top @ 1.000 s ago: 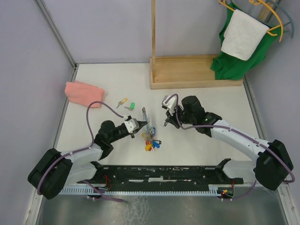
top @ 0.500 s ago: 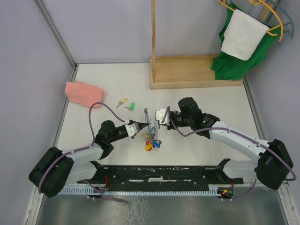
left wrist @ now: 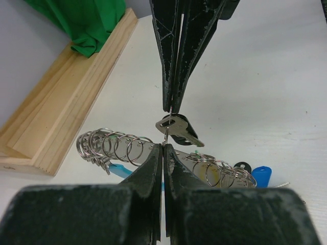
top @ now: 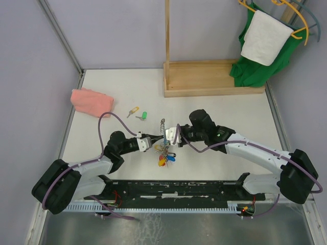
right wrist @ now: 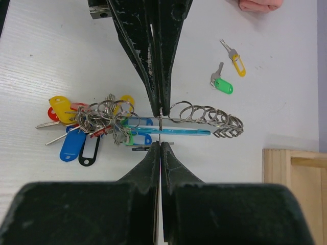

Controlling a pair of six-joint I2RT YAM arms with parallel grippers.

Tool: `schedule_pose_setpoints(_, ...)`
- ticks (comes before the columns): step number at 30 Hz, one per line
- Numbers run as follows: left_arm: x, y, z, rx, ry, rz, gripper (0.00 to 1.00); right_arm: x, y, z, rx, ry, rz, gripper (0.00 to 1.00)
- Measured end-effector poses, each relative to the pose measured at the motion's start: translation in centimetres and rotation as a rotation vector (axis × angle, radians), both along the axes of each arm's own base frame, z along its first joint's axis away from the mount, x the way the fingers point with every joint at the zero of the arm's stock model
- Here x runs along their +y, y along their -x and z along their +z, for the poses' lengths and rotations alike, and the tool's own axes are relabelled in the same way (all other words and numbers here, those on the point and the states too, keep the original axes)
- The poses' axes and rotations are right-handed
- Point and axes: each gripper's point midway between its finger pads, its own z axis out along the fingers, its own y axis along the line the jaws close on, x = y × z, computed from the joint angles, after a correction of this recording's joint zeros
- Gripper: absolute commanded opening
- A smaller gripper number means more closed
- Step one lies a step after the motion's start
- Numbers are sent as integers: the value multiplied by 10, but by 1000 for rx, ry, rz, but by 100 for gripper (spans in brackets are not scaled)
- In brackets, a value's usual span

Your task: Put the keys on the keyring

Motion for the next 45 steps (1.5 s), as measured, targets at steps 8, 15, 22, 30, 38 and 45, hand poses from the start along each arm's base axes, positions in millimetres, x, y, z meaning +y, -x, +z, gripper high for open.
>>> schedule_pose_setpoints(8,0,0,3,-10,7,0,3,3,2,-5,-26,25,6,1)
schedule_pose_setpoints(15,0,0,2,-10,6,0,3,3,-1,-8,-39,38,-9,1)
schedule_pose_setpoints(22,0,0,2,-9,6,1,3,3,0,-9,-41,42,-11,1)
schedule_pose_setpoints(30,0,0,2,-9,7,0,3,4,-1,-7,-46,33,-11,1)
schedule_pose_setpoints(38,0,-1,4,-15,11,0,3,5,-1,-7,-48,34,-14,1)
schedule_pose_setpoints(45,0,-1,4,-15,11,0,3,4,-2,-7,-50,35,-24,1)
